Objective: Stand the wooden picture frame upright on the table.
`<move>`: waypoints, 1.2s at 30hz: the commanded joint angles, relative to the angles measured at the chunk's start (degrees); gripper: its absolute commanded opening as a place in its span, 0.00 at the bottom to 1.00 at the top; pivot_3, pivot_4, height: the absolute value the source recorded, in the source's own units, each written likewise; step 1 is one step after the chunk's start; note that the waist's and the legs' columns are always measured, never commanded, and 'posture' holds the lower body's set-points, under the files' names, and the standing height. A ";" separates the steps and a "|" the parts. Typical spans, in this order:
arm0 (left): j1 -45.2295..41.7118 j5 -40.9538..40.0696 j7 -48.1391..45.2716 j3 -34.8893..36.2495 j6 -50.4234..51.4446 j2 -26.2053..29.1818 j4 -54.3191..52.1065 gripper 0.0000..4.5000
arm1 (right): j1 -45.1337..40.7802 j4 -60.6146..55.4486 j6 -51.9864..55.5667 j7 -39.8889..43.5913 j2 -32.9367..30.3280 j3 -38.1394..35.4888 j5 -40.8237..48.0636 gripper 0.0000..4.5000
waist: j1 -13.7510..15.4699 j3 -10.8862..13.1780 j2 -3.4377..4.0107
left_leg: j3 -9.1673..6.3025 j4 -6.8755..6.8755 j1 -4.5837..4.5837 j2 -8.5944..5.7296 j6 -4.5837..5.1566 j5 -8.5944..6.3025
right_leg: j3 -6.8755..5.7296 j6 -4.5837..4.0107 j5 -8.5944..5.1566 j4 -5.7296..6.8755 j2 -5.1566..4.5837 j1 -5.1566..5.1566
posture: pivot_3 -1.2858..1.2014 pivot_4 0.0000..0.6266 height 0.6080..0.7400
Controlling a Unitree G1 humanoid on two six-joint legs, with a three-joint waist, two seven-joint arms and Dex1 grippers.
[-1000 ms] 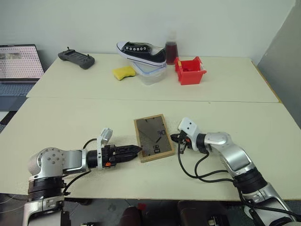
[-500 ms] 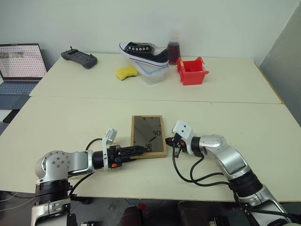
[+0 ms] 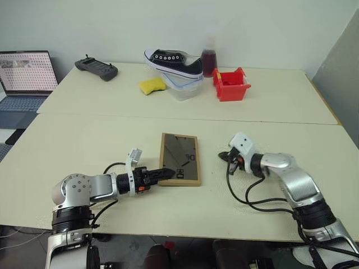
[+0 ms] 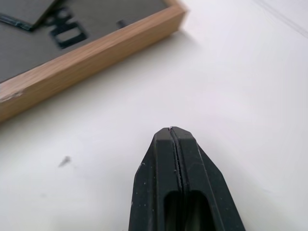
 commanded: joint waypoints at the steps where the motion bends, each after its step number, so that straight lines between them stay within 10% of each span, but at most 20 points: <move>1: -5.78 -1.57 1.65 2.03 -0.53 -2.51 -0.28 0.29 | -7.39 -3.92 9.41 1.36 1.73 -8.76 10.74 0.04 | 0.02 0.02 -0.01 | 0.01 0.01 0.00 -0.01 0.00 0.00 | 0.01 0.00 0.00 0.01 0.00 0.01 | 0.52 0.24 1.00; 20: -13.18 -4.16 -1.06 2.13 -4.83 -3.31 -6.18 0.29 | -26.47 10.74 12.98 1.75 12.02 -6.87 18.53 0.94 | -1.07 0.05 -0.01 | 0.03 -0.06 -0.10 0.03 -0.14 0.08 | 0.00 0.00 0.01 -0.16 -0.01 -0.07 | 0.52 0.24 1.00; 36: -11.62 -4.98 -0.17 2.42 -4.61 -2.57 -7.87 0.29 | -18.79 -7.95 26.83 7.15 5.21 -9.90 33.52 0.98 | -0.92 0.05 0.00 | -0.02 -0.06 -0.15 0.03 -0.05 0.03 | -0.06 0.00 0.01 -0.19 -0.04 -0.07 | 0.52 0.24 1.00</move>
